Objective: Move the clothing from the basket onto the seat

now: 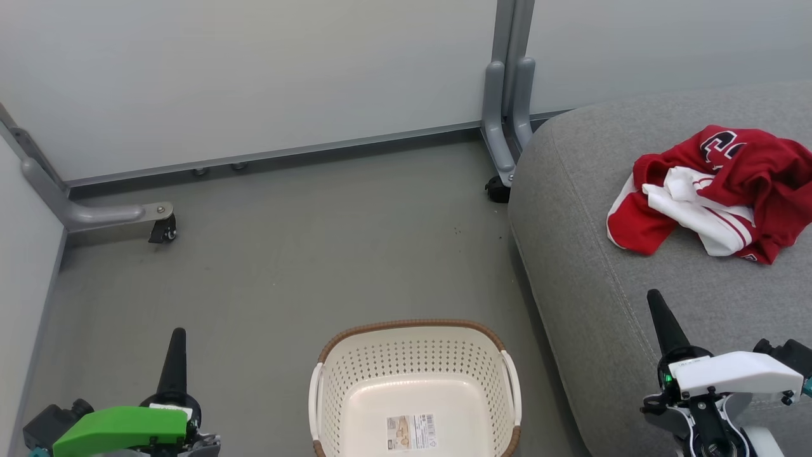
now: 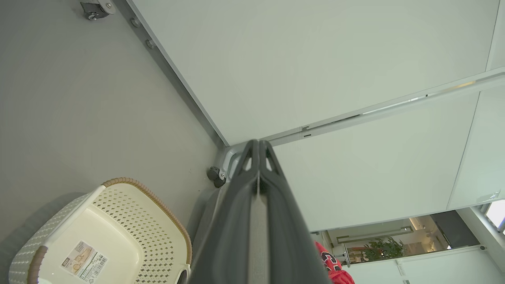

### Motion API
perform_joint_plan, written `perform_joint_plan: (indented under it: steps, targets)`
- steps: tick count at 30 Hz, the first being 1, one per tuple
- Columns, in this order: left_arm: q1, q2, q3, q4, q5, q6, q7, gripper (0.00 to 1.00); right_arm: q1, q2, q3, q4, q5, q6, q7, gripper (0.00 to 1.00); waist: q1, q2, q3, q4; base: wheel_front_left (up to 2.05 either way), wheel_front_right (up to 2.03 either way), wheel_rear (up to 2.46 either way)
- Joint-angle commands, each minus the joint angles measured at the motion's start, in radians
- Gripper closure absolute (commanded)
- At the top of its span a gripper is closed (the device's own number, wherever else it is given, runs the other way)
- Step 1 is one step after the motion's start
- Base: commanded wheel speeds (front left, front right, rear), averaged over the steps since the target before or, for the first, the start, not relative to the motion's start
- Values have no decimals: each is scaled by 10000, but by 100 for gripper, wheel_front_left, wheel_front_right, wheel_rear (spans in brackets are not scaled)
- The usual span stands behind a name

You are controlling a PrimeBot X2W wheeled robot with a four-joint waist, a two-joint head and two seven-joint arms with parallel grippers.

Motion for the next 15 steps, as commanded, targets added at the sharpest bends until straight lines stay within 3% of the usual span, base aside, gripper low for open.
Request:
perform_joint_plan:
  steps: [1,15]
  targets:
    - [-301,85,81,-17,-253,-36,65,100,-252,-54,-59,-13,262,7,70,100,0,0,13,-1,0,0,0]
    - [-624,83,197,115,-1404,-97,394,100,-457,-33,-232,157,1510,6,385,100,0,0,138,-13,0,0,0]
